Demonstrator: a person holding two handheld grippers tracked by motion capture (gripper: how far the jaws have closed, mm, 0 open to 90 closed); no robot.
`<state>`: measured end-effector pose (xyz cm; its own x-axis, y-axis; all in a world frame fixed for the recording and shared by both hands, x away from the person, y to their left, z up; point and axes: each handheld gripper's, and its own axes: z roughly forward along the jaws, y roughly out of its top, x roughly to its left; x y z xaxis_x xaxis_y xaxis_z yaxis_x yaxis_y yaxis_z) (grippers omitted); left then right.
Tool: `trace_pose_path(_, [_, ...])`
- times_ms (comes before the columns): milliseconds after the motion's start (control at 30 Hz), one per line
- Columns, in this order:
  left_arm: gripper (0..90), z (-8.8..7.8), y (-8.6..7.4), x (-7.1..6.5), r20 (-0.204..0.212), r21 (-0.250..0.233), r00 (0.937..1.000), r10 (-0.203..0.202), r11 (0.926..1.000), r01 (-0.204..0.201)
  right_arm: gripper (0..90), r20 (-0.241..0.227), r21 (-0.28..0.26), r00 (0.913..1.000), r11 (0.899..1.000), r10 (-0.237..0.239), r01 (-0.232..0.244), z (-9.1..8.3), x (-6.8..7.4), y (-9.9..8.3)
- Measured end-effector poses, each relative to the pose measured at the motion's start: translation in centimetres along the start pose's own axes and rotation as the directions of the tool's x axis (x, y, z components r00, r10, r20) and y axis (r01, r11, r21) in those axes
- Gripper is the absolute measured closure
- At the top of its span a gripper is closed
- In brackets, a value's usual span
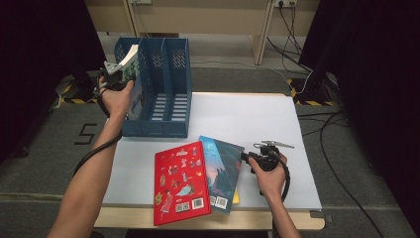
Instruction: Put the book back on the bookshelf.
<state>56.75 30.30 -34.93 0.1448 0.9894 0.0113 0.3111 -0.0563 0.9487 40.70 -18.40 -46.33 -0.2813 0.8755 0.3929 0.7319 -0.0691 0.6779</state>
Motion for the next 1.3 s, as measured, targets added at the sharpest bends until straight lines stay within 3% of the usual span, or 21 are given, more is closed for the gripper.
trace_pose_path(533, [71.2,-1.3,-1.0,0.0,0.002,0.005,0.9999,-0.014,0.9999,0.014,59.5,0.001,0.002,1.0,1.0,0.002,-0.002,-0.2,0.1,-0.1])
trace_pose_path(867, [62.6,-2.6,-0.8,-0.4,0.025,-0.017,0.9994,-0.023,0.9996,0.023,59.0,0.004,-0.001,1.0,1.0,0.003,-0.003,-0.3,0.1,-0.1])
trace_pose_path(1300, [61.8,-1.4,0.0,-1.0,0.023,0.026,0.9989,-0.041,0.9989,0.04,57.9,-0.002,0.004,1.0,1.0,0.008,-0.008,-0.3,0.1,0.0])
